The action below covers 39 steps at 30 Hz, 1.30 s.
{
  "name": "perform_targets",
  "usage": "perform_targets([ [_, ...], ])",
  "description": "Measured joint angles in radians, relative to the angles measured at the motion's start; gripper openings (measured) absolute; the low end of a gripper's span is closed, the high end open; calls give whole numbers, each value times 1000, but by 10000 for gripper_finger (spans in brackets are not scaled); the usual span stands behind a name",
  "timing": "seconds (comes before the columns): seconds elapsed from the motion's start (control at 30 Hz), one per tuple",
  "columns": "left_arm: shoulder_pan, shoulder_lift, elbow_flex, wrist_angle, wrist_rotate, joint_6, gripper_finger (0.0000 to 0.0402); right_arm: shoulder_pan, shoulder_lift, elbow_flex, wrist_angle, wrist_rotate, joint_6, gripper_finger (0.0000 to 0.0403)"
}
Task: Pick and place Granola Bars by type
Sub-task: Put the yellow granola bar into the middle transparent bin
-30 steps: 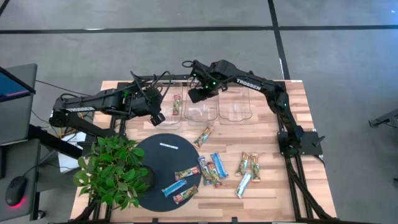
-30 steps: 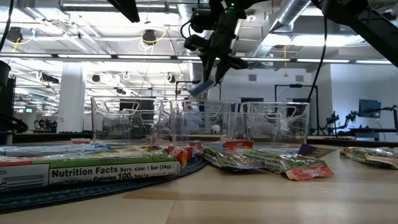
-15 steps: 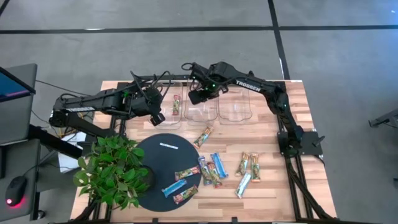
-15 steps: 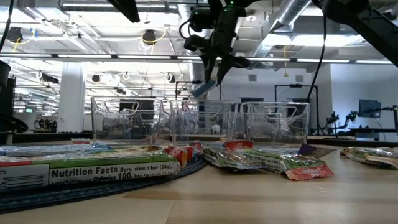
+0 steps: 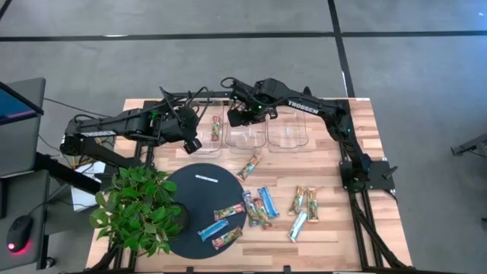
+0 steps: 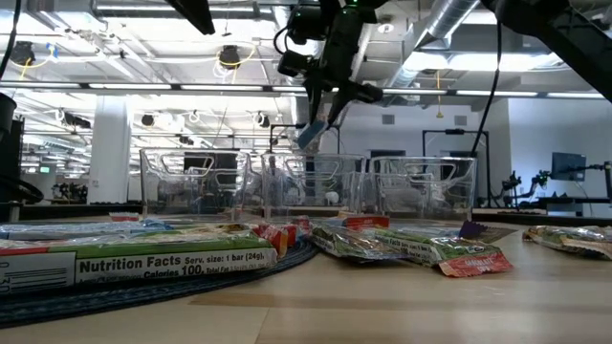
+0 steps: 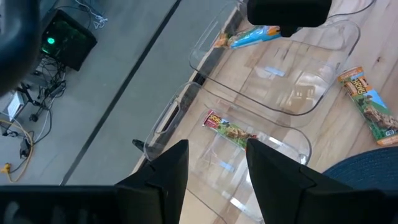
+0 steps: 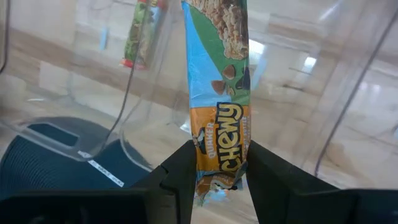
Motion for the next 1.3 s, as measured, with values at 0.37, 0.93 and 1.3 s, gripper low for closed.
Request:
perform_targets([
  [0.37,0,0,0,0,0,4,157,22,0,0,53,20,-32,113],
  [0.93,0,0,0,1,-2,5,157,23,0,0,-14,69,-3,196],
  [1.3,0,0,0,2,-5,9,157,70,-4,0,-14,140,-176,249],
])
